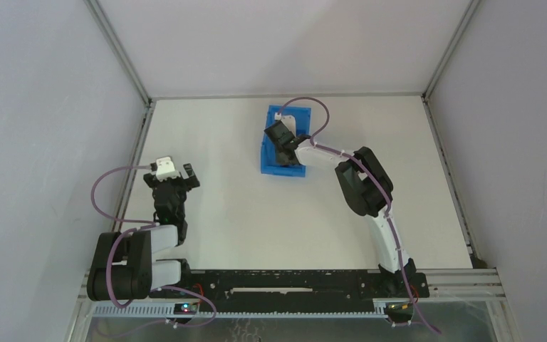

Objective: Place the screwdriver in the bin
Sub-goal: Place the screwdriver in the bin.

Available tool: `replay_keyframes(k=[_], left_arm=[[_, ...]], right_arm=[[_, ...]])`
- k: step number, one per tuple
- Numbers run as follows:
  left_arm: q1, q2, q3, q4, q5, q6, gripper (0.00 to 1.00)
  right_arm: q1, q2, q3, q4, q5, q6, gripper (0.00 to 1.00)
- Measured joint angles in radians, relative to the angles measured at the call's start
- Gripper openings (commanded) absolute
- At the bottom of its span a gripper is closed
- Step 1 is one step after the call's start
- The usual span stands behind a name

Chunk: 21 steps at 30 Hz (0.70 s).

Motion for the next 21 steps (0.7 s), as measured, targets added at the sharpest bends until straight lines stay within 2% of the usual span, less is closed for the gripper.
replay_keyframes(k=[5, 8, 13, 21], left_arm=[[0.0, 0.0, 0.0, 0.0, 0.0, 0.0, 1.0], [0.0, 0.0, 0.0, 0.0, 0.0, 0.0, 1.0], [0.0, 0.0, 0.0, 0.0, 0.0, 0.0, 1.0], [0.0, 0.0, 0.0, 0.0, 0.0, 0.0, 1.0]], right_arm=[[-0.005, 0.0, 0.005, 0.002, -0.009, 0.004, 0.46], [-0.005, 0.0, 0.007, -0.001, -0.007, 0.013, 0.57], [-0.003, -0.004, 0.008, -0.004, 0.002, 0.016, 0.63], [0.011, -0.09, 0.008, -0.029, 0.028, 0.014, 0.62]])
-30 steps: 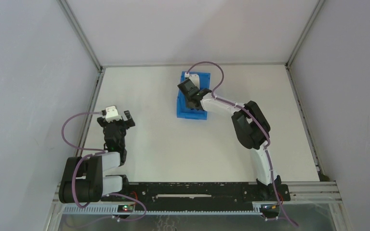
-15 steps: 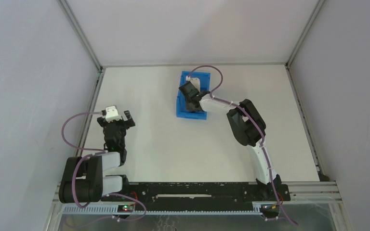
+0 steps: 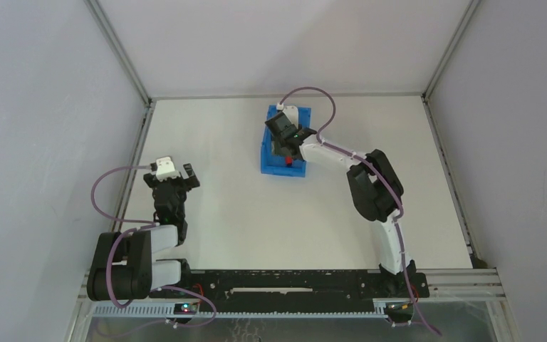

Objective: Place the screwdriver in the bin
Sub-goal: Place the screwdriver in the bin, then reset both arms

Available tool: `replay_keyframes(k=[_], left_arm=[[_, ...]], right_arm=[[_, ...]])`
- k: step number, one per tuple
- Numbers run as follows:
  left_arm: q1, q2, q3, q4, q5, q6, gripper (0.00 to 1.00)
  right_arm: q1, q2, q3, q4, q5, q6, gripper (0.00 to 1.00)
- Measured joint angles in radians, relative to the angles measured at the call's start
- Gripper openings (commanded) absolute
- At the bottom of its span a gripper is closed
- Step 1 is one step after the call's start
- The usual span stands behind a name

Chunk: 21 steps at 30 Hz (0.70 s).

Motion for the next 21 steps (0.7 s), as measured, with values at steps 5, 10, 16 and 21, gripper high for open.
replay_keyframes(k=[5, 10, 16, 21], left_arm=[[0.0, 0.0, 0.0, 0.0, 0.0, 0.0, 1.0], [0.0, 0.0, 0.0, 0.0, 0.0, 0.0, 1.0], [0.0, 0.0, 0.0, 0.0, 0.0, 0.0, 1.0], [0.0, 0.0, 0.0, 0.0, 0.0, 0.0, 1.0]], right_arm=[[0.016, -0.085, 0.005, -0.027, 0.027, -0.011, 0.62], [0.035, -0.154, 0.072, -0.087, 0.053, -0.039, 0.62], [0.052, -0.221, 0.226, -0.167, 0.08, -0.079, 0.62], [0.064, -0.268, 0.325, -0.213, 0.095, -0.114, 0.98]])
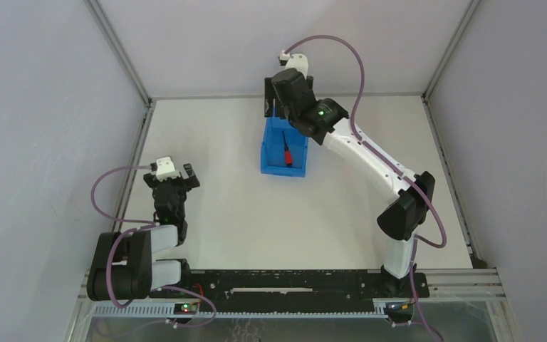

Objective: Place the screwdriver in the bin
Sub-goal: Reset both arms

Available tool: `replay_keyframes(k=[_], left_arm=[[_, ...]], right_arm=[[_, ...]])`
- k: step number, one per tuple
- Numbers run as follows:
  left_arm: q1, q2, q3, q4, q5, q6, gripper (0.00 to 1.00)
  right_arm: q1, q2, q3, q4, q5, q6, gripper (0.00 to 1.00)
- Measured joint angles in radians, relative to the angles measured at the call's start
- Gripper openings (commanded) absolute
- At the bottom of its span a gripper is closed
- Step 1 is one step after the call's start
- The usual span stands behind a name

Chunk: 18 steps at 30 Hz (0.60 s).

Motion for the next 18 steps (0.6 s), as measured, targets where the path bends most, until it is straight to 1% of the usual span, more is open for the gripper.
replay_keyframes(k=[3, 13, 18], left_arm=[[0.0, 0.0, 0.0, 0.0, 0.0, 0.0, 1.0], [0.0, 0.0, 0.0, 0.0, 0.0, 0.0, 1.0], [0.0, 0.0, 0.0, 0.0, 0.0, 0.0, 1.0]], right_arm=[[0.003, -0.019, 0.026, -0.016, 0.01, -0.025, 1.0], [0.002, -0.03, 0.026, -0.048, 0.016, -0.065, 1.0], [-0.03, -0.04, 0.018, -0.072, -0.002, -0.084, 1.0]])
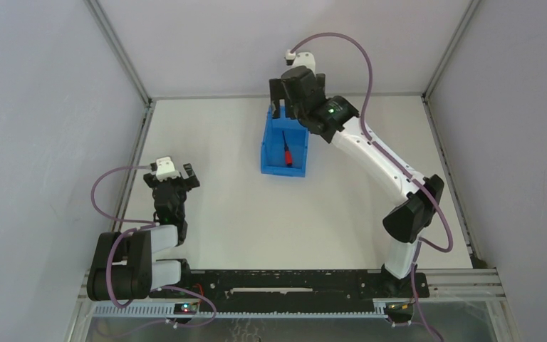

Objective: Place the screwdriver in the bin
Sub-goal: Reset both arms

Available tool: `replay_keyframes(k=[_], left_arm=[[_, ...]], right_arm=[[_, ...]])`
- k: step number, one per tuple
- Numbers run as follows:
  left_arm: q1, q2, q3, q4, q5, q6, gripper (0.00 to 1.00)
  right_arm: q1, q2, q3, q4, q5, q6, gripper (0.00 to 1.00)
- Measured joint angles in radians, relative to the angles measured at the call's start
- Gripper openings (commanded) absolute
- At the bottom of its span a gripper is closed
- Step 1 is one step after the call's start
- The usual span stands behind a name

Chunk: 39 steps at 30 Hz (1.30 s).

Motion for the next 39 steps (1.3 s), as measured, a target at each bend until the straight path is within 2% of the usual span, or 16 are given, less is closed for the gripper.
replay_keyframes(k=[5, 13, 25, 32, 39], left_arm=[[0.0, 0.0, 0.0, 0.0, 0.0, 0.0, 1.0], [0.0, 0.0, 0.0, 0.0, 0.0, 0.0, 1.0], [0.0, 0.0, 0.0, 0.0, 0.0, 0.0, 1.0], [0.0, 0.0, 0.0, 0.0, 0.0, 0.0, 1.0], [0.0, 0.0, 0.0, 0.0, 0.0, 0.0, 1.0]], right_arm=[[-0.081, -0.085, -0.1, -0.004, -0.034, -0.019, 1.0], [-0.301, -0.306, -0.326, 0.013, -0.114, -0.06, 1.0], [-0.6, -0.515, -0.482, 0.035, -0.283, -0.145, 0.99], [-0.682, -0.535, -0.505, 0.035, -0.37, -0.172, 1.0], [-0.685, -0.535, -0.505, 0.045, -0.421, -0.179, 1.0]])
